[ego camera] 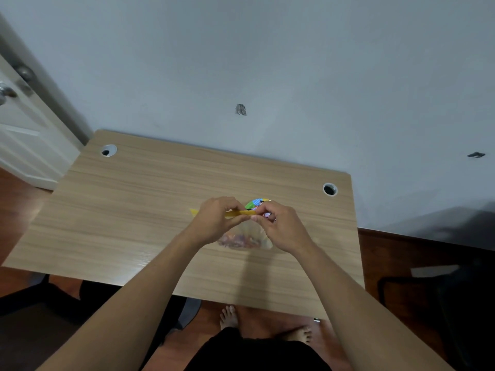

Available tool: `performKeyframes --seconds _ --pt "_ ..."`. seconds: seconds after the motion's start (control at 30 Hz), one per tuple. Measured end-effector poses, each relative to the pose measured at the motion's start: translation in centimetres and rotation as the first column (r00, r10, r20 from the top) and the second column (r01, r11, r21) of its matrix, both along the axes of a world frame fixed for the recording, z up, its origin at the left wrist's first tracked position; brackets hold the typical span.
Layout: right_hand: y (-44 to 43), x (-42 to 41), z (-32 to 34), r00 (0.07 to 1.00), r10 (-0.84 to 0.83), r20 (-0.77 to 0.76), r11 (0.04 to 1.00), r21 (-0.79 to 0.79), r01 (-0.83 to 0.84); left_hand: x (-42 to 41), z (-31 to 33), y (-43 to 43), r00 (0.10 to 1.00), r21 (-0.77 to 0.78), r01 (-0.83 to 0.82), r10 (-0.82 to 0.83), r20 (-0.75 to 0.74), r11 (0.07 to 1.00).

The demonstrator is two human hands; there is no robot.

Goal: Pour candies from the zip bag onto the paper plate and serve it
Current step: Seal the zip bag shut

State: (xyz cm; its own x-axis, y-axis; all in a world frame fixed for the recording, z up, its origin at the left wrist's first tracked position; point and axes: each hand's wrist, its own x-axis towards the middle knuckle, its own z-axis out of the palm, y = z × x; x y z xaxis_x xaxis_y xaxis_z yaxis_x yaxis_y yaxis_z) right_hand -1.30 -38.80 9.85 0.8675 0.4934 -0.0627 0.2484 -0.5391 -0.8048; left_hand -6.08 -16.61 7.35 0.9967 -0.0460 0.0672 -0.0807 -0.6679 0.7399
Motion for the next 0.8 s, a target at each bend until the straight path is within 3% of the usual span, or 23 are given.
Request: performKeyframes --seconds 0.27,0.8 --pt "-0.3 1.1 -0.1 0.998 0.002 -0.062 0.998 -0.059 -0.006 -0.2 -0.6 1.5 0.999 0.211 -0.043 0.036 0.038 0.976" --pt "-0.4 3.0 -0.4 1.0 -0.009 0.016 0.985 -0.173 0.011 -0.8 -1.8 4.2 0.992 0.207 -0.123 0.117 0.041 0.971"
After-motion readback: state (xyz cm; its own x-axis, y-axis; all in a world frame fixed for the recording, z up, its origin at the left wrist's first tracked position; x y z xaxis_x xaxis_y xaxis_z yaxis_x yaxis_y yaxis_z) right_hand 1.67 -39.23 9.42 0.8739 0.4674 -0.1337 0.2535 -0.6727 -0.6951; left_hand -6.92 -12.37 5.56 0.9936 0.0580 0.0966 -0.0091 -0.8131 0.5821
